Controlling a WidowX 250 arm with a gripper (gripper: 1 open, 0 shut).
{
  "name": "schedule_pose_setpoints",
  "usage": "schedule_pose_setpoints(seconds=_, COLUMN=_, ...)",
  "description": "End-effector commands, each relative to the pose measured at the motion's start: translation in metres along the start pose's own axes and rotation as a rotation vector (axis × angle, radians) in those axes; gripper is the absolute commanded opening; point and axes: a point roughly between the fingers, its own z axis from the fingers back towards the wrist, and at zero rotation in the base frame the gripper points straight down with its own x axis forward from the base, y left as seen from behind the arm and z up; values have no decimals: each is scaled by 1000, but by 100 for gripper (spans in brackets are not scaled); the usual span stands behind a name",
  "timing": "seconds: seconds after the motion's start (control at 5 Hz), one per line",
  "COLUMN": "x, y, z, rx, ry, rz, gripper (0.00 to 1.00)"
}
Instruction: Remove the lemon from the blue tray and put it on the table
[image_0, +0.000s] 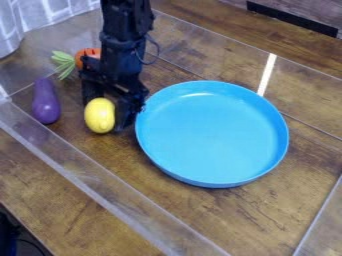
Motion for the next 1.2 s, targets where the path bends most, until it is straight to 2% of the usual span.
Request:
schedule_pose_setpoints(seconds=0.0, x=1, y=13, z=4, rx=4, ry=-17, rz=28, gripper=100)
schedule_pose_setpoints(seconds=0.4, x=1, y=12, z=1, rx=-31, ry=-6, rz=31, gripper=100)
schedule_pose_setpoints(seconds=1.0, x=6, y=10, z=2, rx=-70, ry=-8, rz=35, gripper=100)
